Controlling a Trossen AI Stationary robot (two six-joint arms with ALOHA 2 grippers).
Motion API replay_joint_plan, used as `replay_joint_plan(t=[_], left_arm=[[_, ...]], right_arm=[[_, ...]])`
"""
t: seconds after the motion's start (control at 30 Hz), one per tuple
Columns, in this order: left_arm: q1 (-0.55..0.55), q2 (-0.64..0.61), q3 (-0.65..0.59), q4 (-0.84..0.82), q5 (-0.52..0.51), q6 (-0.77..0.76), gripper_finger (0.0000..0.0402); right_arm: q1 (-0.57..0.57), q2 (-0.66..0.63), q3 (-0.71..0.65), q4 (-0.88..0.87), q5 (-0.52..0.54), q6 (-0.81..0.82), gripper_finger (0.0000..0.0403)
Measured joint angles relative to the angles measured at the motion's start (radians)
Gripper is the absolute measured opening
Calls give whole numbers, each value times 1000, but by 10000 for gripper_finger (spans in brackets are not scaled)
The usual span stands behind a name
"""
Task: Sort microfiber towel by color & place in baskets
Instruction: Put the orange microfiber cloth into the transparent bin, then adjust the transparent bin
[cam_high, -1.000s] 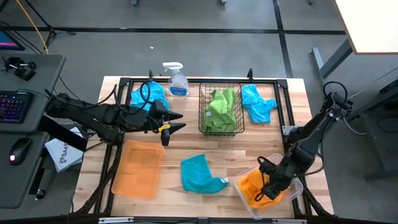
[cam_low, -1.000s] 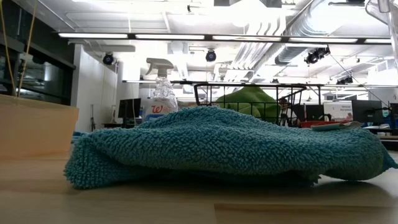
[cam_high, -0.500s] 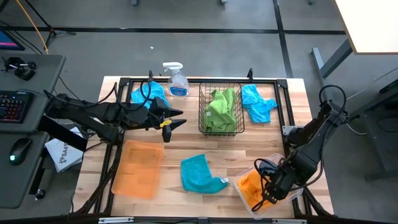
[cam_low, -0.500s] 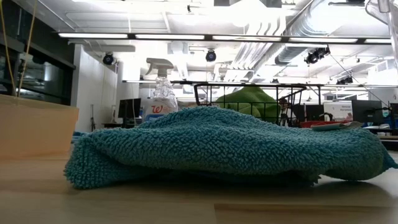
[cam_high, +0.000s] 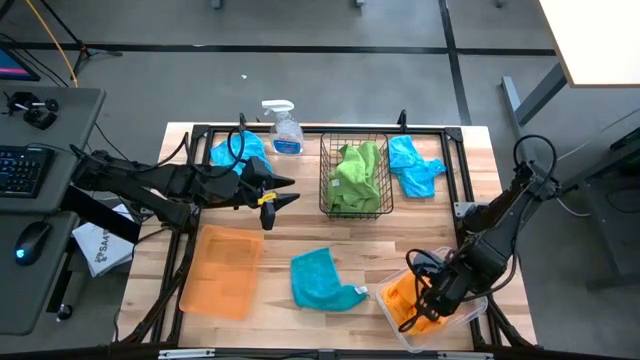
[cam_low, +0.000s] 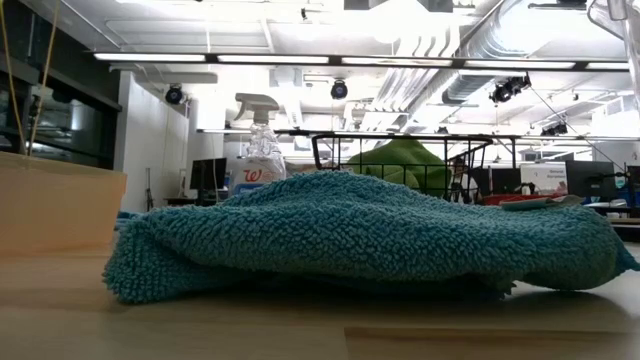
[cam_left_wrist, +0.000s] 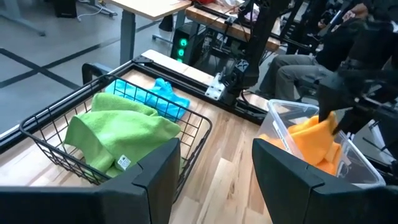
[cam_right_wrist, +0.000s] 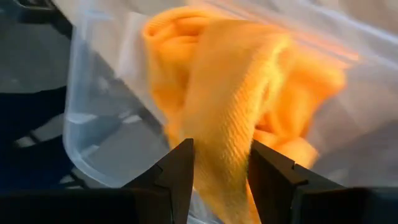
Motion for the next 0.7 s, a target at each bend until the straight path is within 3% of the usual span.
replay_joint_plan(t=[0.23, 0.4, 0.47, 0.7], left_arm=[[0, 0, 0, -2, 0, 0, 188], [0, 0, 0, -3, 0, -11, 188], [0, 0, 0, -5, 0, -26, 188], [0, 0, 0, -5, 0, -57, 188]], right_arm=[[9, -17, 110, -321, 91, 38, 123], [4, -43, 76, -311, 195, 78, 51], [-19, -47, 35, -309, 220, 79, 15], [-148, -93, -207, -255, 243, 100, 3]])
